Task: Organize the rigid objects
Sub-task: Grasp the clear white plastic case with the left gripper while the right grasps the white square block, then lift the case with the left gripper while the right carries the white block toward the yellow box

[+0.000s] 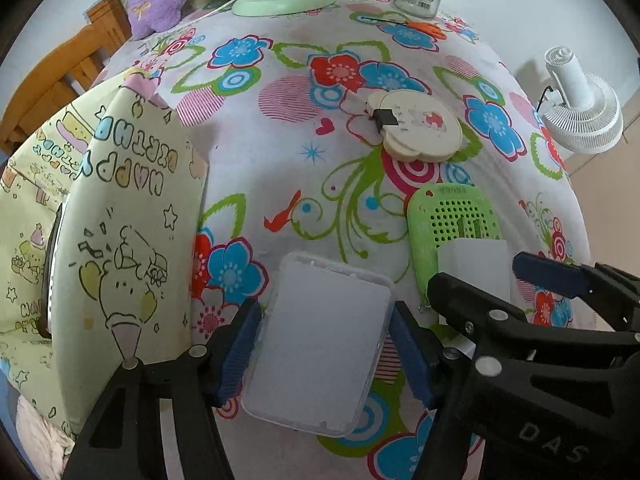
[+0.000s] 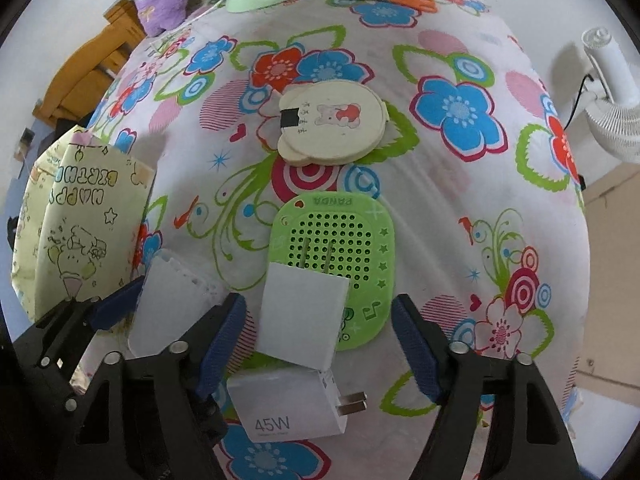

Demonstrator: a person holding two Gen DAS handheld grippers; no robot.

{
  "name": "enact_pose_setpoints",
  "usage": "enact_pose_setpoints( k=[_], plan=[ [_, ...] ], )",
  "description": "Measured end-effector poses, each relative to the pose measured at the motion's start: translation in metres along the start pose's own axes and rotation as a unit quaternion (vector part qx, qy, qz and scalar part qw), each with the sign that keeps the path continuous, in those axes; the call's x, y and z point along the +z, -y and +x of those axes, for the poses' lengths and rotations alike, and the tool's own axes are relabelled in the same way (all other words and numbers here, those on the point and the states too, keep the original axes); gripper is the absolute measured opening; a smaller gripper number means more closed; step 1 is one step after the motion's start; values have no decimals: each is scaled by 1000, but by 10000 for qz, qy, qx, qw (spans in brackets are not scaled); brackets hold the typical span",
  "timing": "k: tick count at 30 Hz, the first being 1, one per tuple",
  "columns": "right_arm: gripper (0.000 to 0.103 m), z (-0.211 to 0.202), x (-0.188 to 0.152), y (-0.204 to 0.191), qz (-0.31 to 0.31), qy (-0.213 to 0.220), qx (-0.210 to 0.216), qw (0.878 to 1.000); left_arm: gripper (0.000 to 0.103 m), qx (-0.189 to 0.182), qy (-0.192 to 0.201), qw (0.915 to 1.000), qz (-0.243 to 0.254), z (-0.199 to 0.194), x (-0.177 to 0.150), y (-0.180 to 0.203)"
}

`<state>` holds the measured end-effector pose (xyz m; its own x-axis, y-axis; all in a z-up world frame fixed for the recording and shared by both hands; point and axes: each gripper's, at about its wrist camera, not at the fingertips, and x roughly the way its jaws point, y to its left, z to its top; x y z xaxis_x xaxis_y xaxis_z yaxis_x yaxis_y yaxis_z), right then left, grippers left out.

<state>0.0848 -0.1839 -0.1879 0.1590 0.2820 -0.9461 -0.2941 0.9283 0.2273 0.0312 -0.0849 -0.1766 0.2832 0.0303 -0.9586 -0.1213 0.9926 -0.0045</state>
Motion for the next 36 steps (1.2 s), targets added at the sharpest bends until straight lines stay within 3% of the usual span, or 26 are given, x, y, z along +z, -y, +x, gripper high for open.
enact_pose_setpoints(
  k=[4, 8, 15, 36],
  plan=[
    [68, 3, 0, -5, -116, -30, -237, 9996, 71, 96, -156, 9996, 198, 3, -4, 4],
    [45, 2, 1, -9, -200, 68, -402, 9990, 71, 109, -235, 9993, 283, 6, -6, 5],
    [45, 0, -1, -8, -179, 92, -444, 9988, 62, 125, -231, 9993, 261, 6, -2, 1],
    [44, -51, 4, 0, 8, 500, -641, 9967, 61, 8, 99, 9984, 563, -37, 21, 22]
  ],
)
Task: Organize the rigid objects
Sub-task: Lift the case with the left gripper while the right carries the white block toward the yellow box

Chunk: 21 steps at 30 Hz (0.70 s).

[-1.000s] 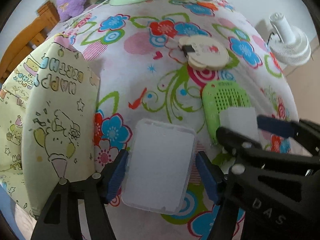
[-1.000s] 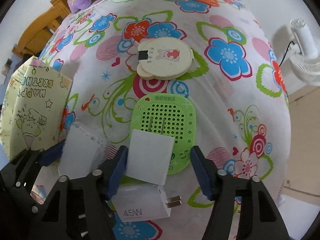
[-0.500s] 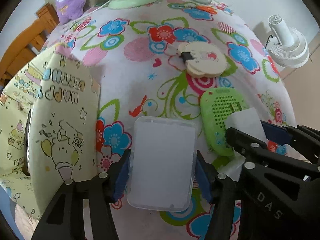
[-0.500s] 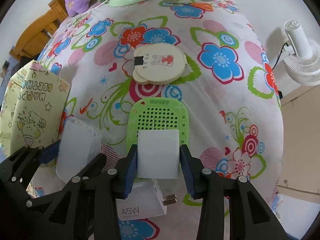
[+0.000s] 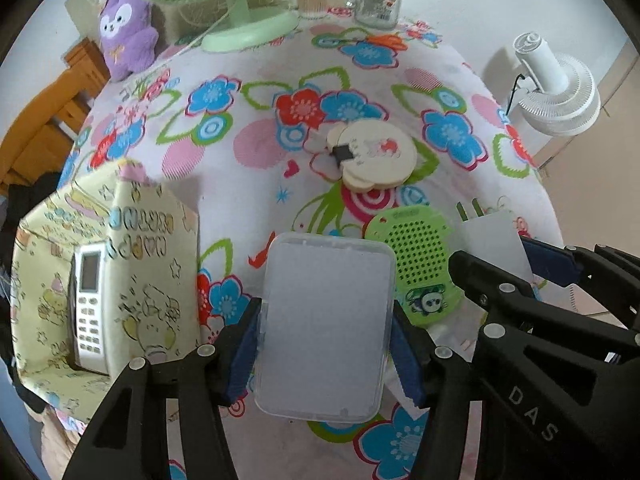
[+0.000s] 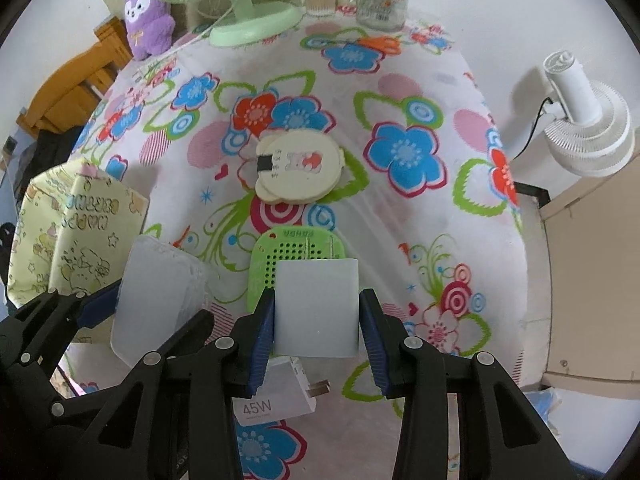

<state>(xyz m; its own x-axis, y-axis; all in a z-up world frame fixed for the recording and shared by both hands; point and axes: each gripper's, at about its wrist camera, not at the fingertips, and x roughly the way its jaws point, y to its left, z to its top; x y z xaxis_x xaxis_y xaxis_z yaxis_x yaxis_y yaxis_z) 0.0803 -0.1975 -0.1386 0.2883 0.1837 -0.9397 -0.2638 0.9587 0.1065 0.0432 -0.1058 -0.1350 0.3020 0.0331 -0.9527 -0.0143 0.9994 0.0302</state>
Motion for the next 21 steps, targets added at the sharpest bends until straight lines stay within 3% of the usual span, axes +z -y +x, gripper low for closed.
enact_pose_setpoints(
  k=[21],
  plan=[
    [44, -81, 24, -9, 106, 607, -220, 9979, 61, -178, 570, 9976, 351, -74, 28, 6]
  ],
)
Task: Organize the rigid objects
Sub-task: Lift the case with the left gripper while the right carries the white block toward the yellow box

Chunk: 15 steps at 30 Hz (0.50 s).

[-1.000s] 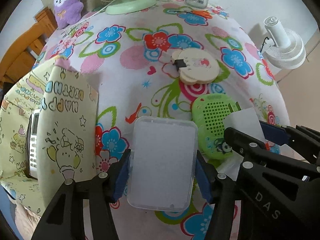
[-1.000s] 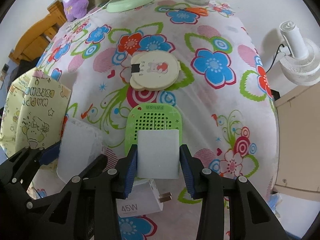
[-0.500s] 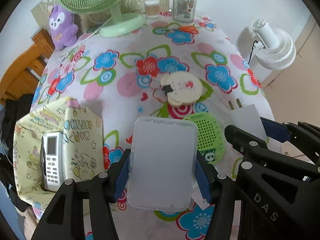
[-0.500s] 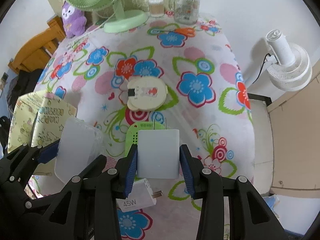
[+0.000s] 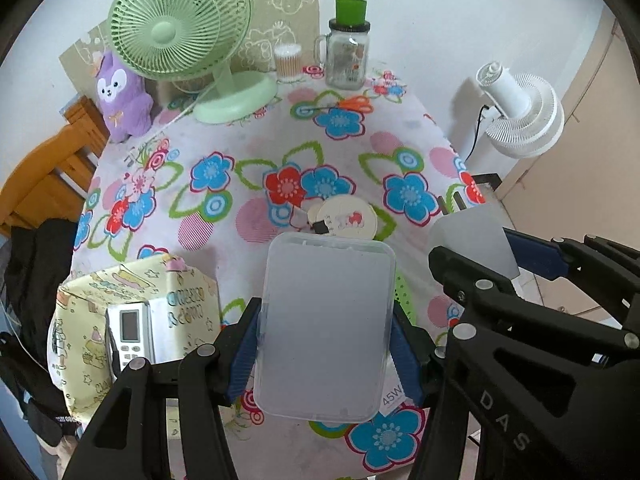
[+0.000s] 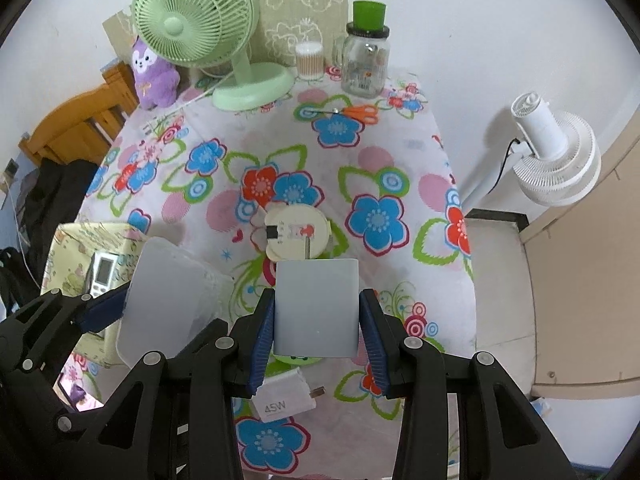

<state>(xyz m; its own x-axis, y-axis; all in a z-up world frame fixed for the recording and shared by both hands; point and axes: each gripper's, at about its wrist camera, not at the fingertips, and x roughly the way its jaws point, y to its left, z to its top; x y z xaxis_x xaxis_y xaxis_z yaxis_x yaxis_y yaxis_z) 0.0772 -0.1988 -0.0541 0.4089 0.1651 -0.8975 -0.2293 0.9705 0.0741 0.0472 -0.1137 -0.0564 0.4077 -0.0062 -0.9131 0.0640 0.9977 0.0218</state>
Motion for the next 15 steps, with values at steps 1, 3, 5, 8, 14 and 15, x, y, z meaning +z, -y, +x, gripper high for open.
enact_pose_setpoints(
  k=[1, 3, 5, 8, 14, 15],
  plan=[
    [44, -3, 1, -1, 9, 20, -2, 10000, 61, 0, 21, 10000, 5, -3, 1, -1],
    [44, -11, 3, -4, 24, 95, -5, 10000, 61, 12, 82, 10000, 26, -9, 3, -3],
    [44, -16, 6, -6, 11, 151, -11, 9999, 61, 18, 151, 9999, 31, -16, 5, -5],
    [45, -25, 10, -11, -29, 241, -35, 9997, 61, 17, 245, 9997, 25, -24, 6, -9],
    [44, -37, 14, -23, -87, 354, -49, 9993, 61, -5, 364, 9993, 3, -36, 6, -20],
    [44, -38, 14, -26, -99, 366, -54, 9993, 61, -4, 378, 9993, 0, -37, 6, -22]
  ],
)
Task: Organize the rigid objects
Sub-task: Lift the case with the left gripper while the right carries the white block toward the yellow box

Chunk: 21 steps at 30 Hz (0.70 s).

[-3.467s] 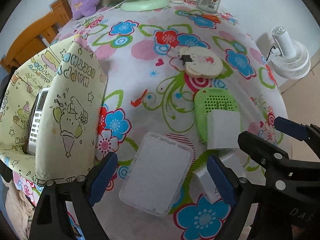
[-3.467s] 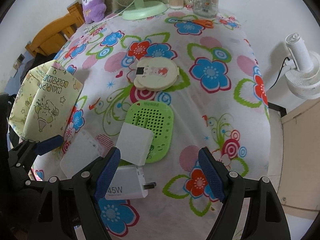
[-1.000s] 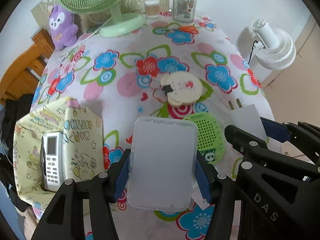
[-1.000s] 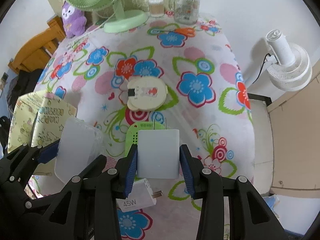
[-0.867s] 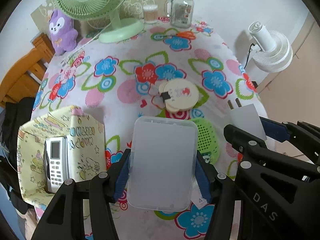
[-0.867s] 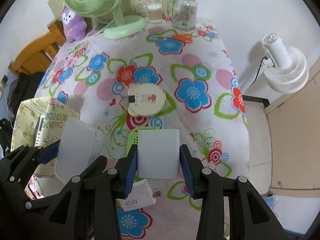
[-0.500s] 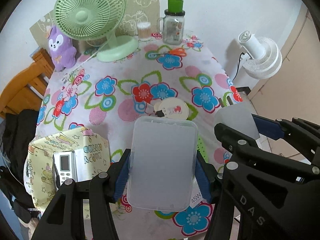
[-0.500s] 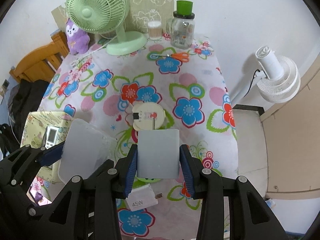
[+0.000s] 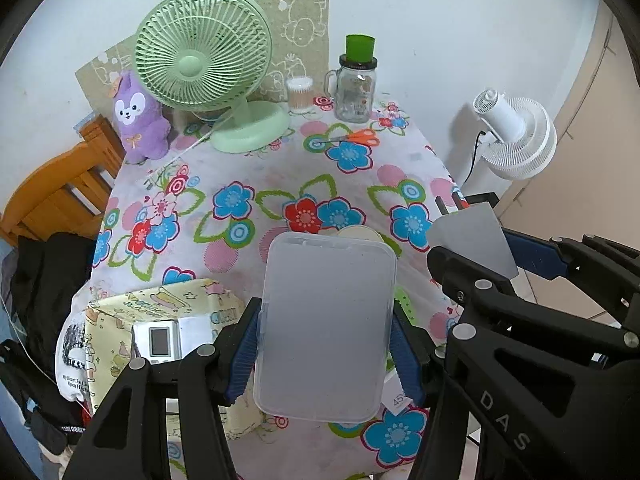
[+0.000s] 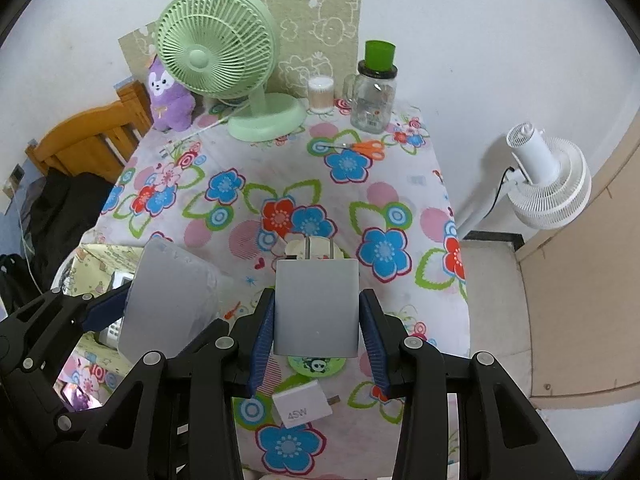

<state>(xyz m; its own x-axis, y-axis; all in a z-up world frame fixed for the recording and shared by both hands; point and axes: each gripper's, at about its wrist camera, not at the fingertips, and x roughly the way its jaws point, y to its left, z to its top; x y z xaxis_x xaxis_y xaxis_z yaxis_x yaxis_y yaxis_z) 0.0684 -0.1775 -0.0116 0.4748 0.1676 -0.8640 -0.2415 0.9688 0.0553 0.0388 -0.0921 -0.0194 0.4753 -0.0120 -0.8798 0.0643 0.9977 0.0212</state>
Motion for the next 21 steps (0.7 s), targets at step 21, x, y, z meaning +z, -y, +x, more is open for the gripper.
enact_pose_setpoints(
  k=[21],
  plan=[
    [44, 5, 2, -63, 200, -18, -71, 9998, 61, -68, 3, 9999, 128, -5, -10, -65]
  ],
)
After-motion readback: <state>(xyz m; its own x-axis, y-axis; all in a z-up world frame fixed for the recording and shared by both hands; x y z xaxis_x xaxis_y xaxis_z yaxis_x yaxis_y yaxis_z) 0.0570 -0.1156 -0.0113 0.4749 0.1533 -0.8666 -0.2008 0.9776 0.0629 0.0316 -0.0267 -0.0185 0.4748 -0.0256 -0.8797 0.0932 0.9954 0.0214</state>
